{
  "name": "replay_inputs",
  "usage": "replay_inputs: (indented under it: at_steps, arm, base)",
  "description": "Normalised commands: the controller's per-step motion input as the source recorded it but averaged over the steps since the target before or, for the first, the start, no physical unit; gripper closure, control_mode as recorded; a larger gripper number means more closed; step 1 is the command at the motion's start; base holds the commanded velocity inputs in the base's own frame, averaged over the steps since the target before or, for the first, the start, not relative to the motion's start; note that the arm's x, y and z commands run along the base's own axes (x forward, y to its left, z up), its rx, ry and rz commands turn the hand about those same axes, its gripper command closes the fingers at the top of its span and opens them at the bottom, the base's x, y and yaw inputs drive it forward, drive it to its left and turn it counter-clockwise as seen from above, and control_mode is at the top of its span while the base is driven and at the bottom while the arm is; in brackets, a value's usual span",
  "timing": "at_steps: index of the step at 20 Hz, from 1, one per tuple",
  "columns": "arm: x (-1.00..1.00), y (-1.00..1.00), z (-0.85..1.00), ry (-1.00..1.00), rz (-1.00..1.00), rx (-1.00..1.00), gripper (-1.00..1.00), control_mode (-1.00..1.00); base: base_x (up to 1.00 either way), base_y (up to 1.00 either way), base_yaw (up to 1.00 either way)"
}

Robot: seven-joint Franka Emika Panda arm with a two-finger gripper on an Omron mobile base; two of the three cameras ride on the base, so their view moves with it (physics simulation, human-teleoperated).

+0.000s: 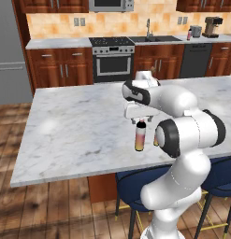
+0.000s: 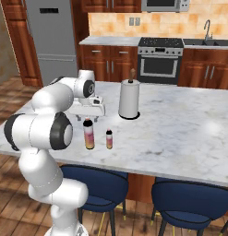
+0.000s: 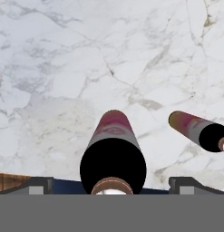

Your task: Place the large bottle from the dining counter next to the other large bottle outside the sink, and place the small bottle from the dining counter next to the other small bottle inside the sink.

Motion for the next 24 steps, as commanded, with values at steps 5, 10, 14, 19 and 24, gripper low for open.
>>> replay_inputs:
  at_steps: [5, 10, 14, 19, 24]
  arm:
    - [0.0, 0.0, 0.0, 0.0, 0.0, 0.0, 1.0, -1.0]
    - [0.0, 0.0, 0.0, 0.0, 0.0, 0.0, 1.0, -1.0]
    - [0.0, 0.0, 0.0, 0.0, 0.0, 0.0, 1.0, -1.0]
    - [0.0, 0.0, 0.0, 0.0, 0.0, 0.0, 1.0, -1.0]
    - [-0.01, 0.0, 0.16, 0.0, 0.0, 0.0, 1.0, -1.0]
  base:
    - [0.0, 0.0, 0.0]
    - [0.0, 0.0, 0.0]
    - [0.0, 0.0, 0.0]
    - [0.0, 0.0, 0.0]
    - [0.0, 0.0, 0.0]
